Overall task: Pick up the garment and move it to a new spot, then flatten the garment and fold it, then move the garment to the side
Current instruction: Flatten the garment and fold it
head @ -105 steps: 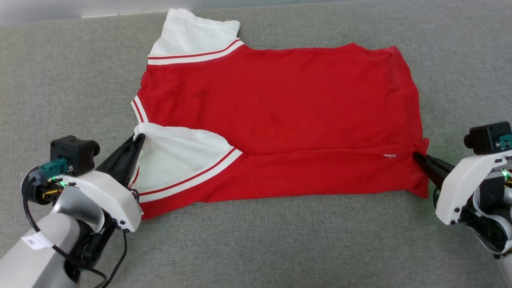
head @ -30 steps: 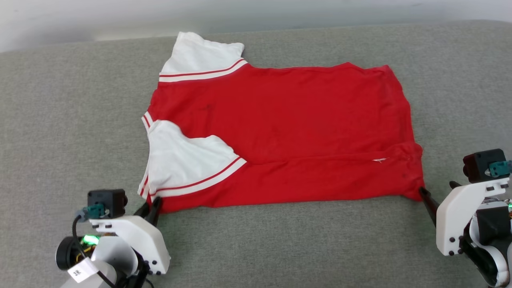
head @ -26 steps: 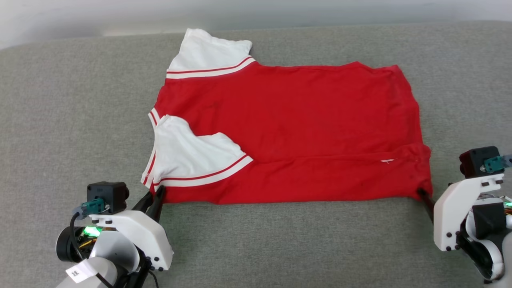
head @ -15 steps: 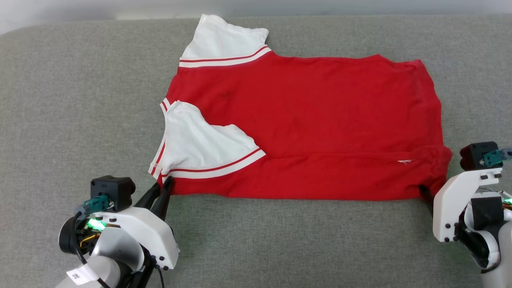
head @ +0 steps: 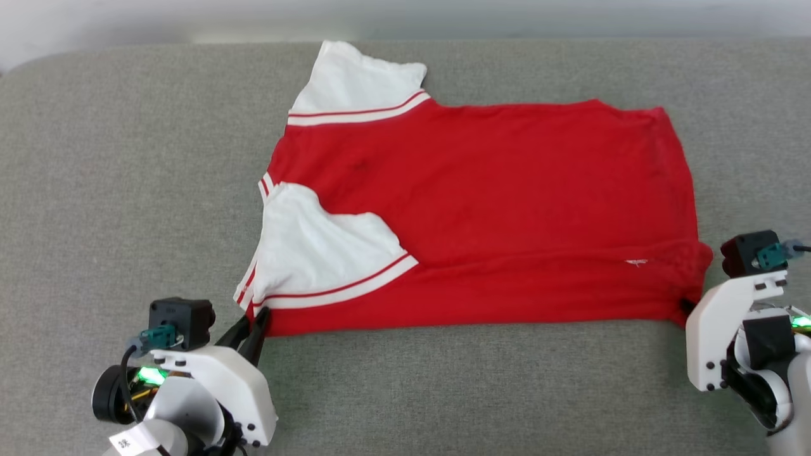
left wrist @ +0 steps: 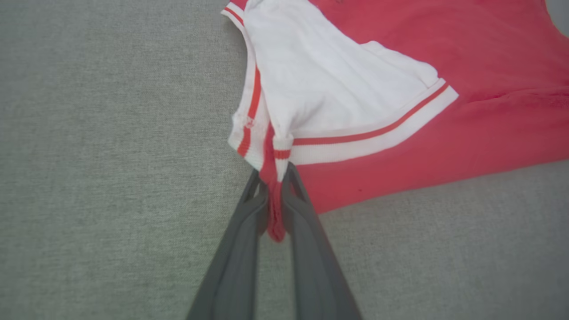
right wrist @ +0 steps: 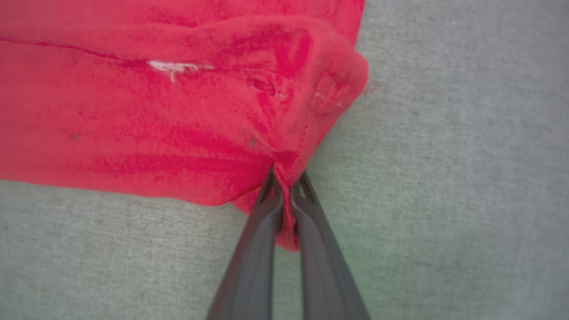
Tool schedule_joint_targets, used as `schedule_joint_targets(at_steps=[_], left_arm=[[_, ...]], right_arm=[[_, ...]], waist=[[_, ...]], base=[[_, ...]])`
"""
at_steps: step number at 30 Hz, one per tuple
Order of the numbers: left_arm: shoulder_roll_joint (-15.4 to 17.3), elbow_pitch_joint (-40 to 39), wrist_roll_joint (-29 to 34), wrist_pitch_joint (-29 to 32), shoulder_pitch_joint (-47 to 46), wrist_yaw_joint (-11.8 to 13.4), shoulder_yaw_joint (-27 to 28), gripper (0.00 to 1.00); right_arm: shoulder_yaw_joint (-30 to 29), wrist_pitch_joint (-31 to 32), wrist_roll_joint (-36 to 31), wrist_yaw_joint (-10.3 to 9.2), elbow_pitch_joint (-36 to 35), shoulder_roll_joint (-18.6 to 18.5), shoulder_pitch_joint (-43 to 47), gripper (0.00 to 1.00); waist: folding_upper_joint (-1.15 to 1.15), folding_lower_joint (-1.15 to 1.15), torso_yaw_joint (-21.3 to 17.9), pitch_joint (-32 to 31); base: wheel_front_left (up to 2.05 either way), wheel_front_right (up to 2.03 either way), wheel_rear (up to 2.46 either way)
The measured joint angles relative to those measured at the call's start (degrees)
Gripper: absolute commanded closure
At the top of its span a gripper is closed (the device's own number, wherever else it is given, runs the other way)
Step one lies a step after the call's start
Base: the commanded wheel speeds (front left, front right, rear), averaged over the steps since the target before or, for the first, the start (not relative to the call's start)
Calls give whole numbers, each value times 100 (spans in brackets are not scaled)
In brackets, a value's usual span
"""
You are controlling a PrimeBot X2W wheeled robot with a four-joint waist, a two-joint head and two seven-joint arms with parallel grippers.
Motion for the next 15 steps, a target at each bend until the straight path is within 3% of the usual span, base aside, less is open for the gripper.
schedule_joint_targets(at_steps=[15], left_arm=[[449,-177,-127,231,938,53,-248,100]], right_arm=[[-19,575,495,0,-1152,-490,1244,100]], waist=[[0,0,-155,-735]], base=[[0,0,0]])
